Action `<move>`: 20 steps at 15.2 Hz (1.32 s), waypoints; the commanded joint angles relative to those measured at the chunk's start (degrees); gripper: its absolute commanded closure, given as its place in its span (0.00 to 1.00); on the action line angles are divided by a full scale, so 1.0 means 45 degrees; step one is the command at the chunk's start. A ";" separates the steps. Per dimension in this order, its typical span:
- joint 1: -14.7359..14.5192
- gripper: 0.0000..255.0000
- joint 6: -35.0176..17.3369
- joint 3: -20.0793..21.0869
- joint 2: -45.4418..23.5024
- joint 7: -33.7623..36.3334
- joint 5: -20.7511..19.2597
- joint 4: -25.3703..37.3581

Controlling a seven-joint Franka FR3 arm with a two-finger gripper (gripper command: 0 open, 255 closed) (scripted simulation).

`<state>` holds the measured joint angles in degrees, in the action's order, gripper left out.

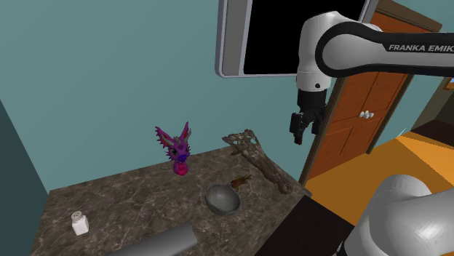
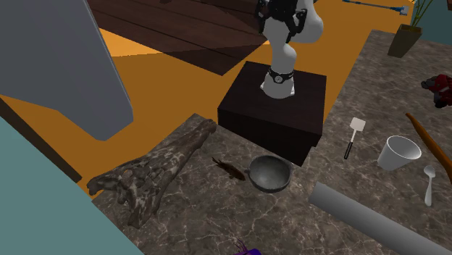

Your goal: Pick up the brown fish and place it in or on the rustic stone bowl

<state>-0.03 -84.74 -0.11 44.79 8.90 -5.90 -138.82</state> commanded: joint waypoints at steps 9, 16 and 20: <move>-0.0514 0.00 -0.3933 -0.2591 -0.0707 -0.4564 -0.1468 -0.2182; -0.1285 0.00 -0.7740 -0.4993 -0.3164 -0.8656 -0.2029 -0.2726; -0.2146 0.00 -0.9860 -0.6379 -0.5204 -1.1317 -0.1533 -0.2475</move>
<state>-8.69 -126.48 -27.31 23.48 -38.71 -13.46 -149.91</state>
